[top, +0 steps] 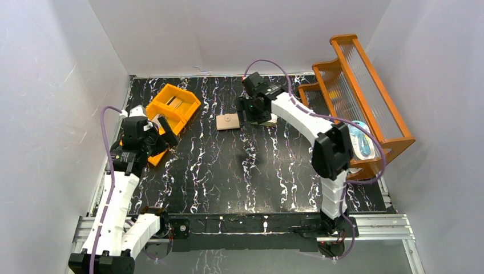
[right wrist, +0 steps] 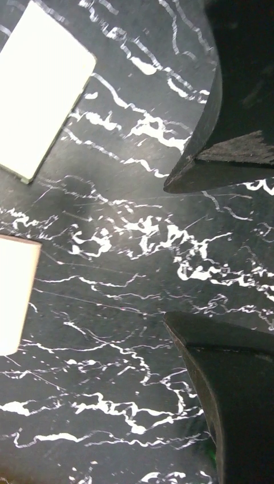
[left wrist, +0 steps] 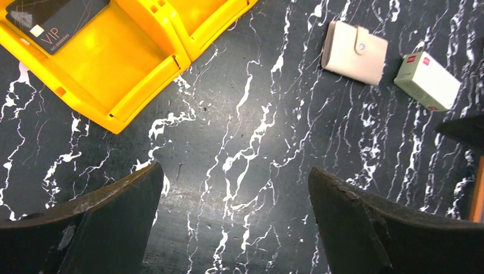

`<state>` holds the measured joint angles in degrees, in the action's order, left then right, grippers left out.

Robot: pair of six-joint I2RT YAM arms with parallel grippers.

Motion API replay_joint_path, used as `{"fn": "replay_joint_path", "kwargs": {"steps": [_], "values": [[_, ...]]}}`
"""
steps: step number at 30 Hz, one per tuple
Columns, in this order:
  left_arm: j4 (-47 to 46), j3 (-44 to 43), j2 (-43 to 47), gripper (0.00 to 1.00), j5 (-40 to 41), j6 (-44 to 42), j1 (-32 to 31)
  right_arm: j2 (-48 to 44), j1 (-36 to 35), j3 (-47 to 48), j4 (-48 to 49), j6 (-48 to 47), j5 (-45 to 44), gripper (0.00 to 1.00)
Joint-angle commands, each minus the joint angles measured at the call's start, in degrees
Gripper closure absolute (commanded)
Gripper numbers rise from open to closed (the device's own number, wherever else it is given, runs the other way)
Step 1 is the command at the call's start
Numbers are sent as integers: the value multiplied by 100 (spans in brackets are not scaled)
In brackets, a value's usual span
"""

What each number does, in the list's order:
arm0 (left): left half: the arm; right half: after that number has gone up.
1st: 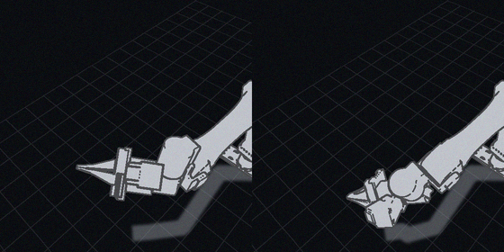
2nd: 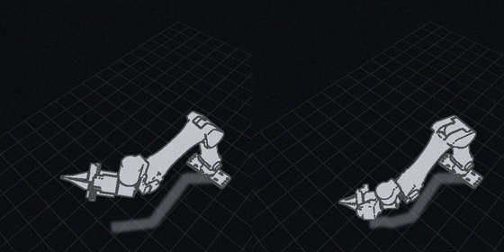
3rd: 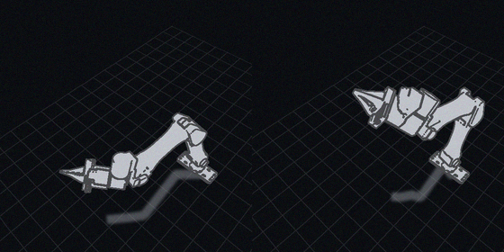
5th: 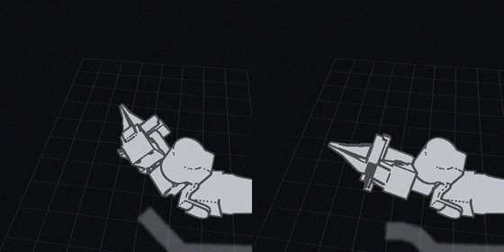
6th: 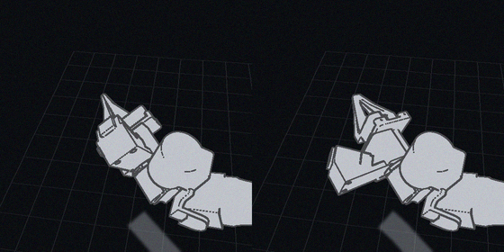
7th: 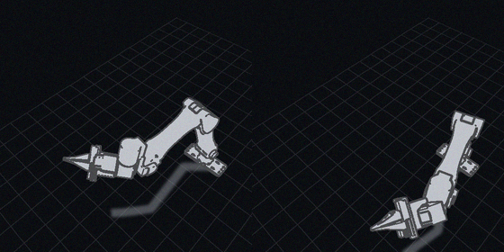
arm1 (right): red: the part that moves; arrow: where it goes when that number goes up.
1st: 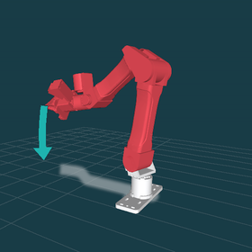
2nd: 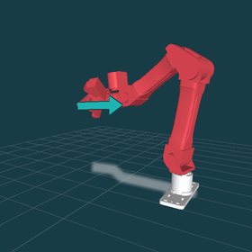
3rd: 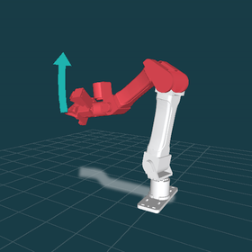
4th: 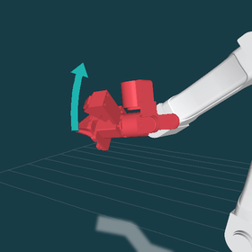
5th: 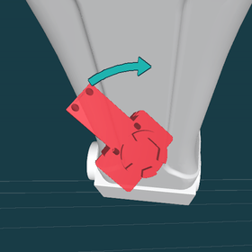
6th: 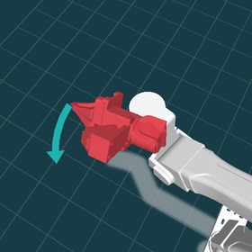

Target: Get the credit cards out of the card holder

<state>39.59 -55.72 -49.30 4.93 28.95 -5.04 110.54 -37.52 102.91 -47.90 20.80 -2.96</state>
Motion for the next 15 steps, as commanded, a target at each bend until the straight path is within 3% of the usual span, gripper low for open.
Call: {"fn": "replay_joint_path", "kwargs": {"steps": [1,15], "values": [[-141,213,90,2,-8,-393,29,767,-67,780,31,65,-36,18],[-486,945,471,2,304,-523,29,2466,183,2018,244,-178,-371,19]]}}
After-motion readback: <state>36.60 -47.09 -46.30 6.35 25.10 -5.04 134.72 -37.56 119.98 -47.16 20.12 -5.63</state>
